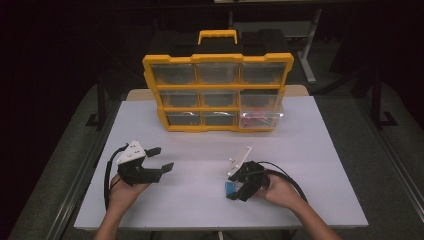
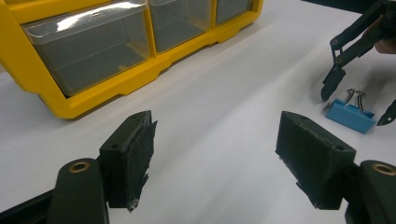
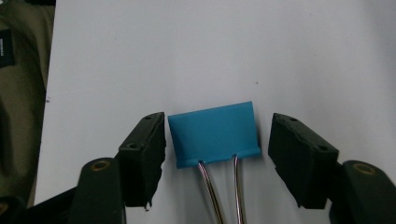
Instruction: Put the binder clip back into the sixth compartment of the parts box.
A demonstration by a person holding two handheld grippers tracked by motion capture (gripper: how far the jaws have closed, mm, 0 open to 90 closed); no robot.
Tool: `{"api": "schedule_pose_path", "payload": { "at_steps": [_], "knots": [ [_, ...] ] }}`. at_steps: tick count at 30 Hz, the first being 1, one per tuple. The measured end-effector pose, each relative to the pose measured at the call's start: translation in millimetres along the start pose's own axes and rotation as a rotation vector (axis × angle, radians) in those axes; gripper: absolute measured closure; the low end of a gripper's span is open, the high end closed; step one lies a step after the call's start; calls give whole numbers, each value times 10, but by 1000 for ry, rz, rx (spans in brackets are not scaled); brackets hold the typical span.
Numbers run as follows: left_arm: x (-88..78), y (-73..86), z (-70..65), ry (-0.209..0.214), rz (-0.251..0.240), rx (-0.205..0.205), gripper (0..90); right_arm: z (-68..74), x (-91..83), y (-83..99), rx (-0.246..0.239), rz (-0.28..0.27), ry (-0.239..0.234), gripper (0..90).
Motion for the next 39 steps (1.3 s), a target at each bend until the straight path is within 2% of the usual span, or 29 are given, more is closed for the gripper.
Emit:
{"api": "schedule_pose_path", "payload": {
  "at_steps": [6,10,15,23,34,39],
  "knots": [
    [1,3,0,0,0,-6,278,-7,17,-12,-21,9,5,428],
    [2,2,1,0,1,0,278,-27,14,-9,-6,-2,7,456],
    [0,5,6,-1,2,-1,278,-22,12,-9,-10,3,13,481],
    [-10,1,10,-3,3,4,278,-30,5,-3,5,-6,8,483],
    [-7,2,11,-3,0,1,278,-51,-29,-5,16,-13,-28,485],
    [-7,-2,5,-3,0,3,278,-109,-119,15,51,-39,-44,485]
  ]
}}
Point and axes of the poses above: each handheld gripper's, and its own axes: x roughly forward along the jaws, y roughly out of its underside, z roughly to its left, the point moved 2 cm from there along x, roughly forward along the jaws, and after that the axes turned 7 degrees about -y, right-handed, at the moved point
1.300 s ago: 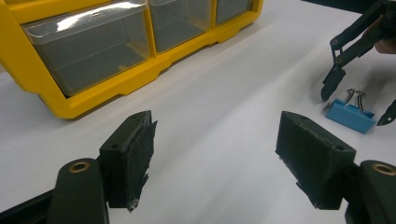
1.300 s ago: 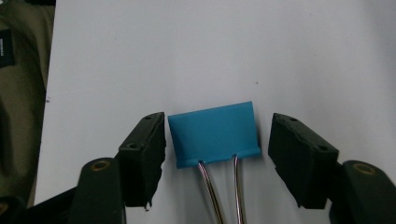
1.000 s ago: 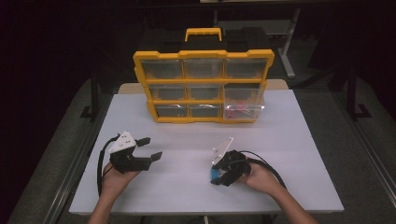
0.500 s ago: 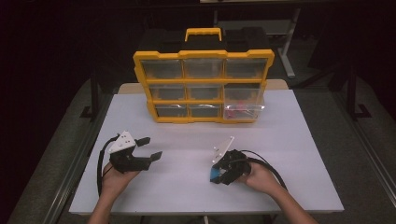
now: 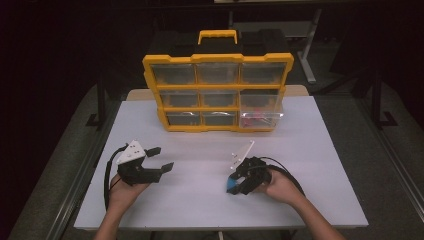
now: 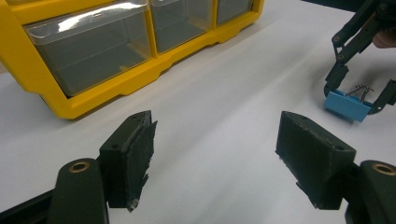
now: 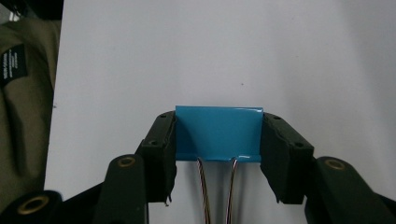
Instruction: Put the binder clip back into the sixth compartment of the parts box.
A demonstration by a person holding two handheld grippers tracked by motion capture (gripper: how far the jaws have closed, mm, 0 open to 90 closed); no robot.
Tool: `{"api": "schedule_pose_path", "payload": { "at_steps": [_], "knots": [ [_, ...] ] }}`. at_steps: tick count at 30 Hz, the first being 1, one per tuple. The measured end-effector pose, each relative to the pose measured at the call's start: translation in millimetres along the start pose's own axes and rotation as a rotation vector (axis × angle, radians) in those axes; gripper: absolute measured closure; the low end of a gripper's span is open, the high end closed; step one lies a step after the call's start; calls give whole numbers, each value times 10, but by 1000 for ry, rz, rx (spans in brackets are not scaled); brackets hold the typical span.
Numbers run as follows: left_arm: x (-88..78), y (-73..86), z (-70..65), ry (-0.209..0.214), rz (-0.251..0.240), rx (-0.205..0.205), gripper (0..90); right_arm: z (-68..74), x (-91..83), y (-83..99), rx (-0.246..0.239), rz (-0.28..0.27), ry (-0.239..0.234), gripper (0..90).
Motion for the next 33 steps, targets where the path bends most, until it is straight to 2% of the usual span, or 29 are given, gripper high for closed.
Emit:
{"api": "schedule_pose_path", "payload": {
  "at_steps": [3,6,12,13,14,18,19,23,33],
  "knots": [
    [-1,2,5,1,-2,-4,278,-25,-62,-2,15,-31,-7,485],
    [-2,4,6,-1,3,-1,278,-42,-131,-16,35,-32,-7,485],
    [-6,1,9,0,2,0,278,-102,-250,-61,43,-65,-6,485],
    [-7,1,10,0,3,0,277,-114,-271,-71,31,-73,-3,485],
    [-7,2,11,1,2,-1,278,-109,-295,-79,48,-71,-3,485],
    [-6,3,12,0,4,0,277,-127,-388,-128,49,-84,5,485],
    [-7,2,11,0,3,1,277,-141,-410,-143,32,-94,6,485],
    [-6,1,9,0,2,-1,277,-147,-506,-191,27,-112,13,485],
    [-5,-1,14,-1,-7,-3,277,-189,-711,-285,38,-142,14,485]
  ]
}}
Point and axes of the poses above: each handheld gripper's, and its own axes: x roughly forward along the jaws, y roughly out of its underside, z roughly to its left, the point moved 2 cm from there along x, roughly forward along the jaws, and after that the axes turned 7 degrees about -y, right-handed, at the moved point
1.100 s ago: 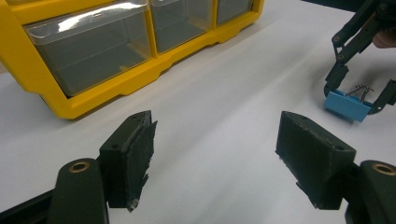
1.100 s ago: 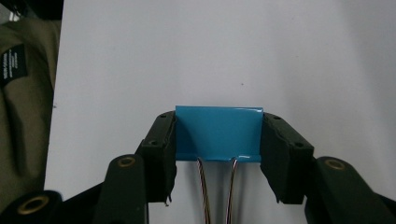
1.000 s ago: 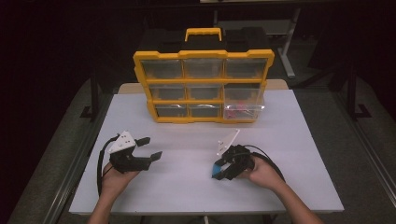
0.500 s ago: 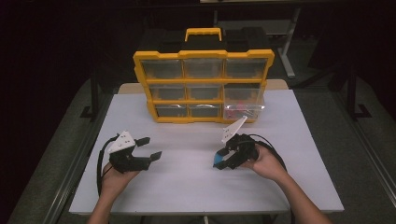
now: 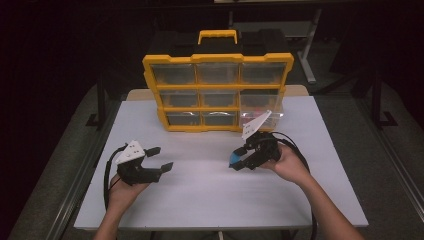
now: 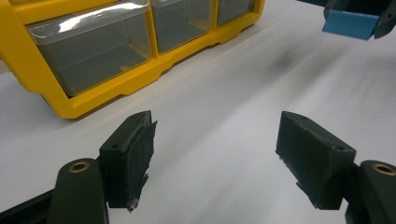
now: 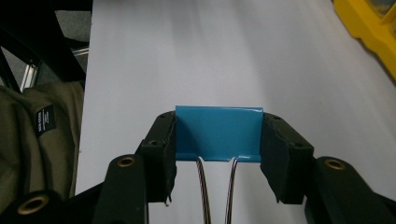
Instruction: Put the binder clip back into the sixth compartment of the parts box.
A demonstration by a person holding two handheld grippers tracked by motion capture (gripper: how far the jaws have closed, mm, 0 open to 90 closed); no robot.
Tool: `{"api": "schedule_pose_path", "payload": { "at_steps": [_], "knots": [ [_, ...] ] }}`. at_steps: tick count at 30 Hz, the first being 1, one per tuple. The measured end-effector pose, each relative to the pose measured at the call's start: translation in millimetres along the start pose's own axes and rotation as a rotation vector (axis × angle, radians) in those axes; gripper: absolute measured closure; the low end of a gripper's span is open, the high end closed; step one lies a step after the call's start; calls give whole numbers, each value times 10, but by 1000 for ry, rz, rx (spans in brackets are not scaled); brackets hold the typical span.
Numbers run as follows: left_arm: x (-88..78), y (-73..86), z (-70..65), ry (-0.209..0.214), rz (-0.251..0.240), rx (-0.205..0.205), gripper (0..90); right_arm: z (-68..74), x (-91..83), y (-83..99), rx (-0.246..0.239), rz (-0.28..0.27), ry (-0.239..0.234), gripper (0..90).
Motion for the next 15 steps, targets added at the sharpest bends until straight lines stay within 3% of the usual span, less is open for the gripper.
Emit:
{"api": "schedule_pose_path", "payload": {
  "at_steps": [3,15],
  "knots": [
    [1,3,-4,0,-2,-14,277,-3,-66,-60,-6,-4,2,486],
    [-13,-2,18,-2,1,7,277,-1,-286,-250,-39,-17,38,485]
  ]
}}
Point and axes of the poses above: each handheld gripper's, and its own axes: x roughly forward along the jaws, y roughly out of its underside, z roughly to its left, the point moved 2 cm from there along x, roughly forward along the jaws, and after that the axes turned 7 degrees about -y, right-handed, at the moved point
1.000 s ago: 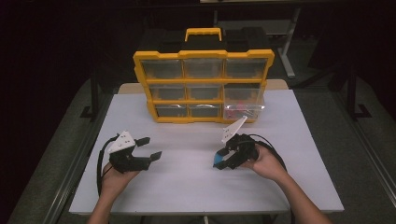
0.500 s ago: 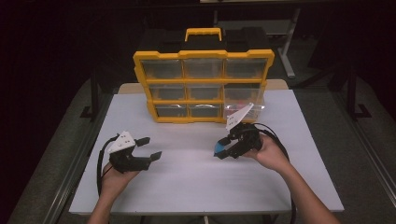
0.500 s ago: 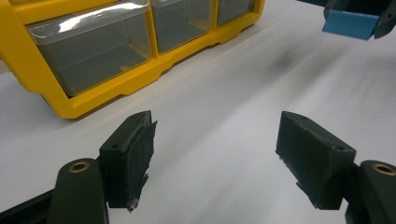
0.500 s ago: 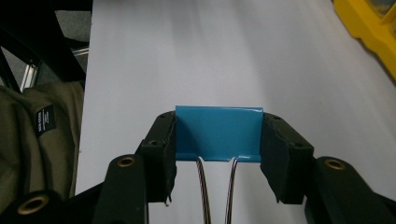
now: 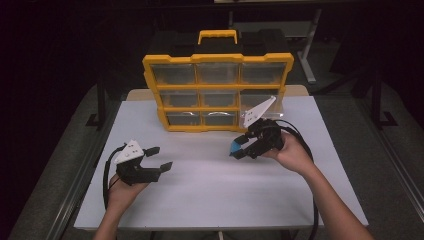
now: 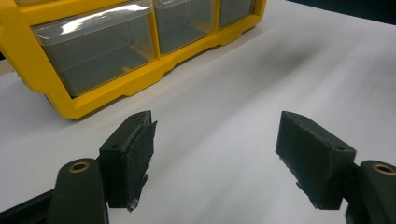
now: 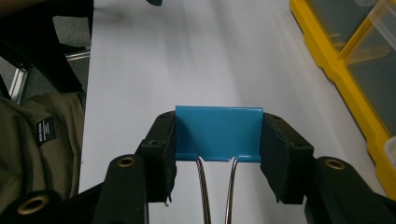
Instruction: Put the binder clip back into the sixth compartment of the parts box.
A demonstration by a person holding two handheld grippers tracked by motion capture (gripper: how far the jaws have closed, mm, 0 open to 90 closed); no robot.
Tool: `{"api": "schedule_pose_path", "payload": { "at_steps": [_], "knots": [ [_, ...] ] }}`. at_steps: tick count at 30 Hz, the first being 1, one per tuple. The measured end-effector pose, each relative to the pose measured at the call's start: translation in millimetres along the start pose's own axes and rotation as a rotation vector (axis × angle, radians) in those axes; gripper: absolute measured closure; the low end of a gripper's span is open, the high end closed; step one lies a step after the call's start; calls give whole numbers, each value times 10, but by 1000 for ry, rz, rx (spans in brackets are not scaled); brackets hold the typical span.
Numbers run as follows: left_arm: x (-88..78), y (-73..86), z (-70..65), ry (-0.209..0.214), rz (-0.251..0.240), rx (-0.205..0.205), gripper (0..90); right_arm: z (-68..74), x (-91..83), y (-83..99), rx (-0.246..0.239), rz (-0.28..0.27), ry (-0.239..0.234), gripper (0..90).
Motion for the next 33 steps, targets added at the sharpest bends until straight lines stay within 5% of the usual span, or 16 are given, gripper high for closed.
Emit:
{"api": "schedule_pose_path", "payload": {
  "at_steps": [33],
  "knots": [
    [-8,1,-2,-3,-7,-21,277,-35,-513,-553,-72,-11,64,486]
  ]
}}
Point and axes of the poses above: each handheld gripper's, and its own axes: x roughly forward along the jaws, y roughly out of its underside, z roughly to its left, the point moved 2 cm from there along x, roughly forward along the jaws, and after that the axes turned 7 degrees about -y, right-handed, at the moved point
